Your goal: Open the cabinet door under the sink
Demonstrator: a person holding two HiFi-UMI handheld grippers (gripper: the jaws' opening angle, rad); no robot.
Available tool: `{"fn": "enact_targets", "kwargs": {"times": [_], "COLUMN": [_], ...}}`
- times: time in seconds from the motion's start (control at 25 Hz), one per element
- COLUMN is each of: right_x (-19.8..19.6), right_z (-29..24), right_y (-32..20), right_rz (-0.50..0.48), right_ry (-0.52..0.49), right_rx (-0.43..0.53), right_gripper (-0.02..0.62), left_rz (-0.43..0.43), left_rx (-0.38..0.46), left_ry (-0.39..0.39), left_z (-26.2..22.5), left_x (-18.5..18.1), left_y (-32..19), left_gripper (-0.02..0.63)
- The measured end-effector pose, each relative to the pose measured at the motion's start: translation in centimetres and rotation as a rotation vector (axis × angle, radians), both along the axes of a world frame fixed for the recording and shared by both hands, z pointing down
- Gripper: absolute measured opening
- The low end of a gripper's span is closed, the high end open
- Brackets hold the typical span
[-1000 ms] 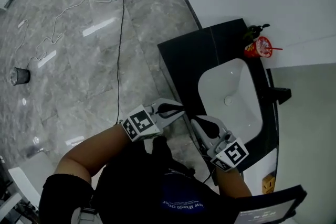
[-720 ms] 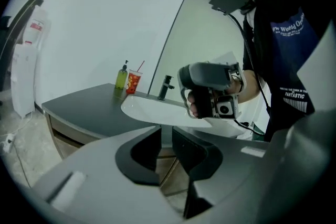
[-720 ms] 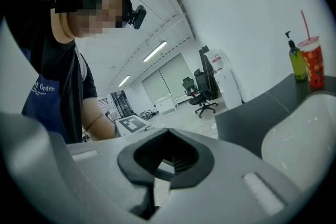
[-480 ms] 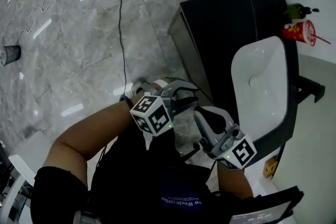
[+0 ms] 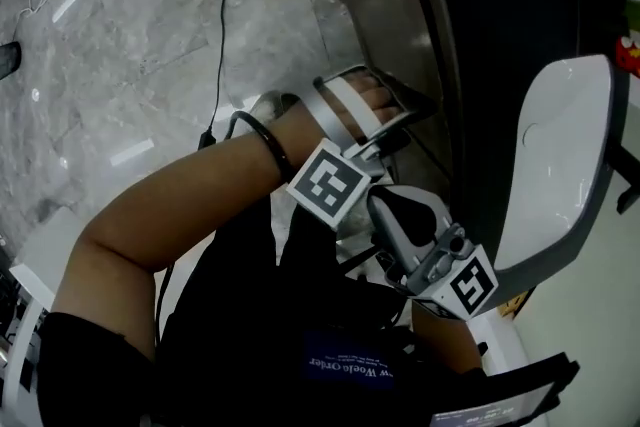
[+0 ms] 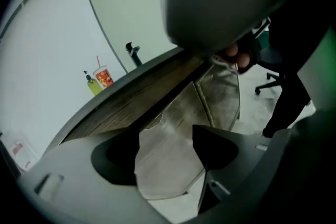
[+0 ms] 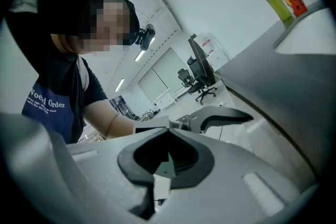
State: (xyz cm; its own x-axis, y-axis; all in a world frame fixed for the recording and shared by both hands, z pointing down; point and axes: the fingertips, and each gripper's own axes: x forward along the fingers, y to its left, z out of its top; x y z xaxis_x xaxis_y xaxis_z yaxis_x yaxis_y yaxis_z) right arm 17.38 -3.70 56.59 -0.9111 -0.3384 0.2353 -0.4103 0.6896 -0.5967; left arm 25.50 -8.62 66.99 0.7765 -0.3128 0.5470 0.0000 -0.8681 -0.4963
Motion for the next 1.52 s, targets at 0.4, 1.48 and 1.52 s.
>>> {"fn": "enact_targets", "kwargs": {"times": [0.4,1.48,1.52], "right_x": [1.2,2.0,2.1], "right_z": [2.9,3.1,3.1], "right_y": [0.8,3.5,3.3], "right_rz": [0.021,-0.036,-0.037], "right_ry": [-0.009,0.020,0.021], "right_rx": [-0.062,-0.040,-0.039], "right_gripper": [0.002,0.002,0.002], "left_rz": [-0.032,0.167,0.190], "left_rx": [0.425,0.508,0.466], "left_ry": [-0.199,-0.484,-0.507], "left_z": [2.3,4.6,4.6], "left_x": [0.6,-0.7,-0.9], "left_y": [-5.2,-4.7,-4.5], "left_gripper": [0.395,0.471,0.462]}}
